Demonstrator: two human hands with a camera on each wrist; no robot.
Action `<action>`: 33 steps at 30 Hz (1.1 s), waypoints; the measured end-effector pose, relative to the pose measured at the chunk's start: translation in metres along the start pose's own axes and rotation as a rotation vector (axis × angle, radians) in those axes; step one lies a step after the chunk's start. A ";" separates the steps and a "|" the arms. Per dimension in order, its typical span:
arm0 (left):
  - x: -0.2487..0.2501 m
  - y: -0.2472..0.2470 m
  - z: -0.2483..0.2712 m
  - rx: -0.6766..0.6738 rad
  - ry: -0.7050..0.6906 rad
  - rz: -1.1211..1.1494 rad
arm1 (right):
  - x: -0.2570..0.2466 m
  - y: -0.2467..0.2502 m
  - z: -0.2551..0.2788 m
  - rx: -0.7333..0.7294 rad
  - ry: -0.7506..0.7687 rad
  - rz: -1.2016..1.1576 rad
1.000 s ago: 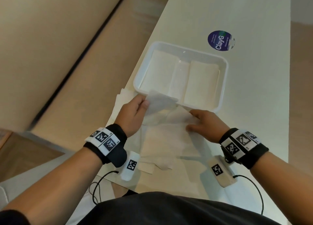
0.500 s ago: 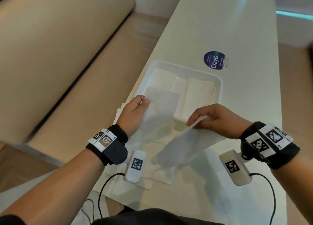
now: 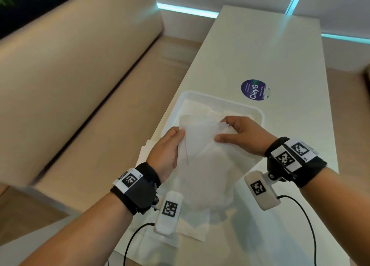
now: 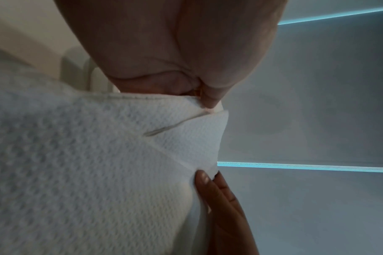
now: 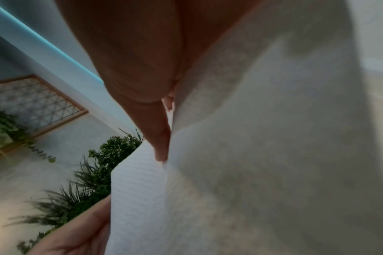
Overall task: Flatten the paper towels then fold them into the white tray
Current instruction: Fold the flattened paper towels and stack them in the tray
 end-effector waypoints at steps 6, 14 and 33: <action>0.001 -0.009 0.001 -0.102 0.049 -0.009 | 0.000 0.000 0.000 0.058 -0.076 -0.167; -0.002 -0.007 -0.003 -0.099 0.053 -0.019 | 0.008 -0.001 -0.004 0.071 -0.120 -0.003; -0.001 -0.010 0.003 -0.168 0.104 -0.187 | -0.052 -0.014 -0.030 -0.157 0.169 0.074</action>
Point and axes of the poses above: each hand's wrist, its own z-axis away from the middle knuckle, its own y-axis out of the back of the hand, x = y × z, the point moved 1 cm from there along -z, towards the middle knuckle, and after that the axes turned 15 degrees about y, right-handed, at the moved point
